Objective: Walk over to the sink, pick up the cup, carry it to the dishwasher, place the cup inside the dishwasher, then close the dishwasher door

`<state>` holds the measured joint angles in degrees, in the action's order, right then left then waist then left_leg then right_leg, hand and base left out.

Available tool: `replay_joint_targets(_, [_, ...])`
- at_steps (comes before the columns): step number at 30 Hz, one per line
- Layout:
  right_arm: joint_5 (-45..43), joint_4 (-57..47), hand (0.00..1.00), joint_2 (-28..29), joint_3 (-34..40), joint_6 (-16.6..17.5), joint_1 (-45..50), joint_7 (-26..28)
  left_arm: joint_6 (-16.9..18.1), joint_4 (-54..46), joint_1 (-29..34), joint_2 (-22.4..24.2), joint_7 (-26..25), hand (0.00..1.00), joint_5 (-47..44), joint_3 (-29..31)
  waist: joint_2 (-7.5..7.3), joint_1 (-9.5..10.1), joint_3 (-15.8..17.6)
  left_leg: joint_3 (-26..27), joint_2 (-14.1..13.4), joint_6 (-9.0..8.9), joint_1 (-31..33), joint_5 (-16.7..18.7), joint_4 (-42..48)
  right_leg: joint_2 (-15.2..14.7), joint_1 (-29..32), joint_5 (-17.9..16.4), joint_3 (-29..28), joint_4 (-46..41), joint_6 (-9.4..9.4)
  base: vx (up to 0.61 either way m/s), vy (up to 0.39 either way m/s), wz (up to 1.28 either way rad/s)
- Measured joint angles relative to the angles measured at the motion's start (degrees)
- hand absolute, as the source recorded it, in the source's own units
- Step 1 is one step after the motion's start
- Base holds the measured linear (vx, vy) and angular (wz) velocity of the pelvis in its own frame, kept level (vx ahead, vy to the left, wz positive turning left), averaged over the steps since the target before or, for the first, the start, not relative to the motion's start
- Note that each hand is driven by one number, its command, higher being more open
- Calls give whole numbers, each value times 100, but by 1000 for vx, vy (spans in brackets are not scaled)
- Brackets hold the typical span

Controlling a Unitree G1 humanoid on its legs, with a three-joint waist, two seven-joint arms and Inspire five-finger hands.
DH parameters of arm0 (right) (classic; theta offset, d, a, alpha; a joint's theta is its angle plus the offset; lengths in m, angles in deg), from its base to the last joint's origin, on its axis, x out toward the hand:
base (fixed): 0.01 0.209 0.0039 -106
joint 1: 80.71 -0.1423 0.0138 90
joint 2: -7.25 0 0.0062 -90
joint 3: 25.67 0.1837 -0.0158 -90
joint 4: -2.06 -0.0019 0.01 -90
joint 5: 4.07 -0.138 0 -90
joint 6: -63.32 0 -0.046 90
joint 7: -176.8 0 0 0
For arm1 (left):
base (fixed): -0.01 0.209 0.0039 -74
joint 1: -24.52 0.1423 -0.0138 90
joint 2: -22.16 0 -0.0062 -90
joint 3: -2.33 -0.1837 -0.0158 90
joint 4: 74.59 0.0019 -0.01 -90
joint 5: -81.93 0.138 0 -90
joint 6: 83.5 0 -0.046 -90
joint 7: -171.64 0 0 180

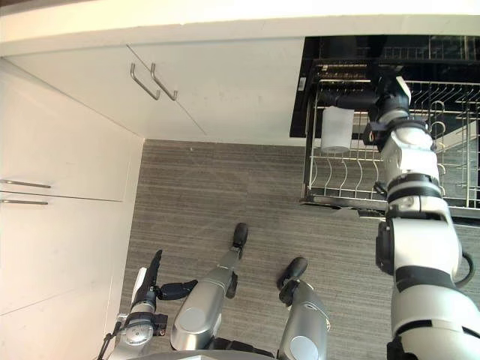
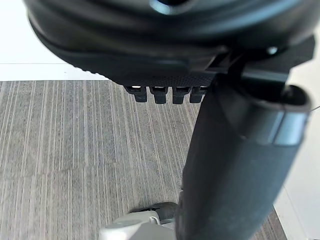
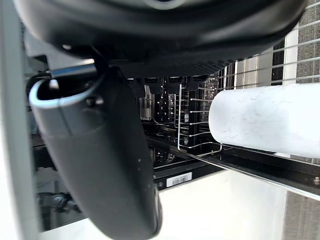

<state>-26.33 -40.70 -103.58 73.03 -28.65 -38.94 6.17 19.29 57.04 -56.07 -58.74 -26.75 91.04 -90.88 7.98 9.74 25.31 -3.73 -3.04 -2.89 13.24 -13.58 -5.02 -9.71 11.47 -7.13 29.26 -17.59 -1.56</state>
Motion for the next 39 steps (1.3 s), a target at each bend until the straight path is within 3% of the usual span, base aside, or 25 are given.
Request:
replay_joint_targets(3, [-310, -1244, 100, 538, 607, 276, 1188, 78, 66, 252, 299, 102, -175, 100, -2, 335, -261, -162, -314, 39, 31, 45, -154, 181, 64, -2, -256, -11, 38, 128, -57, 53, -28, 3])
replay_joint_targets(4, [-377, -1646, 100, 717, 856, 296, 1668, 70, 126, 327, 398, 129, -197, 100, -4, 496, -362, -167, -407, 166, 97, 137, -128, 451, 399, -61, -410, -53, 55, 124, -101, 41, 11, 24])
replay_joint_targets(5, [-462, -2021, 100, 946, 1156, 311, 2237, 62, 151, 401, 445, 195, -218, 100, -6, 734, -410, -234, -427, 597, 49, 296, -61, 817, 962, -159, -715, -103, 214, 118, -162, 62, 31, 47])
replay_joint_targets(8, [-461, -3084, 100, 1584, 1824, 327, 3442, -75, 170, 487, 674, 424, -258, 100, -14, 1384, -431, -537, -638, 1914, -396, 395, -91, 1331, 1825, -372, -1306, -175, 651, 122, -323, 77, 104, 75])
replay_joint_targets(12, [-451, -3846, 100, 1733, 2237, 371, 3768, -76, 171, 626, 794, 565, -296, 100, 163, 1730, -585, -630, -815, 2058, -25, 387, -272, 1441, 1683, -743, -1419, -55, 627, 225, -638, 69, 183, 11])
replay_joint_targets(14, [-448, -4186, 100, 1724, 2260, 567, 3760, -128, 201, 644, 772, 667, -434, 100, 345, 1738, -605, -652, -819, 2042, -6, 281, 16, 1700, 2321, -902, -1398, -9, 564, 235, -706, 9, 239, -8])
replay_joint_targets(15, [-449, -4326, 100, 1713, 2243, 683, 3689, -118, 218, 644, 725, 701, -511, 100, 374, 1704, -654, -675, -814, 1935, -187, 439, 462, 2082, 3449, -1018, -1308, 20, 466, 154, -764, -31, 237, -34])
replay_joint_targets(16, [-450, -4373, 100, 1713, 2216, 720, 3630, -106, 214, 646, 726, 685, -580, 100, 380, 1676, -614, -654, -861, 1790, -470, 351, 649, 2300, 4107, -1072, -1240, 31, 284, 69, -812, -34, 289, -57])
replay_joint_targets(17, [-453, -4449, 100, 1708, 2214, 747, 3652, -112, 206, 620, 723, 683, -631, 100, 375, 1648, -642, -633, -899, 1675, -742, 93, 709, 2454, 4370, -1141, -1183, 15, 107, -19, -938, 6, 395, -62])
replay_joint_targets(18, [-459, -4598, 100, 1724, 2232, 825, 3780, -169, 163, 594, 704, 679, -644, 100, 381, 1630, -596, -663, -1036, 1507, -958, -286, 656, 2725, 4267, -1285, -1118, 12, -51, -134, -1146, 33, 473, -43])
replay_joint_targets(19, [-463, -4688, 100, 1760, 2251, 898, 3883, -202, 125, 594, 681, 660, -627, 100, 381, 1628, -565, -694, -1112, 1521, -887, -286, 608, 2995, 4269, -1437, -1085, -6, -110, -229, -1208, 106, 560, -20])
replay_joint_targets(20, [-464, -4836, 100, 2001, 2358, 1048, 4144, -248, 36, 593, 560, 538, -598, 100, 383, 1600, -735, -768, -1192, 1715, -591, 189, 569, 3195, 4358, -1784, -1015, -2, -190, -405, -1146, 173, 535, -14])
replay_joint_targets(21, [-471, -4836, 100, 2296, 2344, 1093, 4337, -227, -31, 589, 495, 401, -562, 100, 351, 1568, -902, -783, -1291, 1918, -362, 340, 457, 3270, 4285, -2121, -811, -29, -210, -797, -508, 211, 487, -20])
replay_joint_targets(22, [-477, -4825, 100, 2436, 2320, 1092, 4408, -220, -39, 573, 459, 357, -560, 100, 315, 1569, -922, -787, -1303, 2009, -310, 376, 354, 3281, 4190, -2170, -702, -107, -227, -1116, -260, 230, 380, -44])
replay_joint_targets(24, [-462, -4822, 100, 2810, 2164, 1084, 4555, -172, -3, 546, 442, 306, -584, 100, 177, 1563, -912, -797, -1324, 2225, -187, 586, -104, 3139, 3586, -1893, -544, -319, -385, -1622, -442, 192, 271, -40])
replay_joint_targets(25, [-440, -4854, 100, 2885, 2016, 1090, 4737, -152, 23, 540, 440, 292, -596, 100, 126, 1523, -904, -864, -1438, 2256, -63, 683, -298, 2981, 3140, -1486, -546, -504, -512, -1618, -689, 188, 198, -5])
replay_joint_targets(26, [-369, -4932, 100, 2899, 1948, 1090, 4860, -157, 61, 523, 402, 278, -590, 100, 101, 1449, -912, -926, -1483, 2246, 80, 822, -485, 2815, 2728, -1013, -561, -677, -686, -1481, -739, 174, 163, 8])
replay_joint_targets(27, [-300, -5013, 100, 2900, 1946, 1090, 4907, -176, 70, 517, 375, 271, -577, 100, 97, 1386, -911, -940, -1483, 2232, 145, 846, -582, 2740, 2537, -762, -568, -745, -765, -1377, -750, 139, 69, 18])
replay_joint_targets(28, [-231, -5116, 100, 2887, 1947, 1109, 4919, -234, 77, 499, 363, 271, -516, 100, 101, 1273, -898, -1015, -1494, 2199, 259, 899, -780, 2583, 2197, -323, -579, -892, -840, -1107, -701, 127, 35, 19])
replay_joint_targets(29, [-233, -5186, 100, 2831, 1946, 1142, 4916, -294, 80, 500, 363, 304, -422, 100, 109, 1137, -820, -1076, -1540, 2161, 274, 923, -889, 2533, 2042, 41, -563, -970, -843, -779, -492, 127, 14, 17])
replay_joint_targets(30, [-233, -5221, 100, 2812, 1946, 1163, 4920, -316, 88, 493, 361, 312, -366, 100, 116, 1076, -808, -1074, -1549, 2152, 278, 924, -936, 2533, 2027, 148, -555, -953, -844, -592, -375, 114, -19, 13])
replay_joint_targets(31, [-231, -5255, 100, 2778, 1942, 1261, 4917, -375, 106, 522, 341, 255, -328, 100, 103, 1009, -804, -1079, -1569, 2102, 320, 923, -1027, 2536, 2005, 232, -612, -723, -834, -300, 94, 109, -35, 5])
replay_joint_targets(34, [-235, -5283, 100, 2677, 1939, 1442, 4894, -481, 164, 554, 349, 326, -317, 100, 90, 941, -714, -1068, -1707, 2003, 265, 870, -1234, 2503, 1794, 451, -1042, -496, -809, 316, 119, 137, -46, -4])
replay_joint_targets(39, [-220, -5362, 100, 2748, 1744, 1661, 4918, -459, 446, 613, 417, 385, -239, 100, -4, 907, -715, -1069, -1844, 2011, 276, 774, -1603, 2444, 1470, 588, -1428, -364, -943, 827, 120, 118, -39, -17])
